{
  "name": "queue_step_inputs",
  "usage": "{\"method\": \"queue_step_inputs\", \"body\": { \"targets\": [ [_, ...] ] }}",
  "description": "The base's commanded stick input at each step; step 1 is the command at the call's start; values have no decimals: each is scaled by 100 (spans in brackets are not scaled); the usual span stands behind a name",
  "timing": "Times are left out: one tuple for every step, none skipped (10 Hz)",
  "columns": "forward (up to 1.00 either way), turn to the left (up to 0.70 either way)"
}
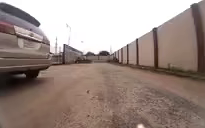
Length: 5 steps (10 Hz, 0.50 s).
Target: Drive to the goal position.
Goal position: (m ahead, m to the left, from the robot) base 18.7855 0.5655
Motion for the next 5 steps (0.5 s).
{"method": "queue_step_inputs", "body": {
  "targets": [
    [70, 0],
    [70, 0],
    [70, 0],
    [70, 0],
    [70, 0]
  ]
}}
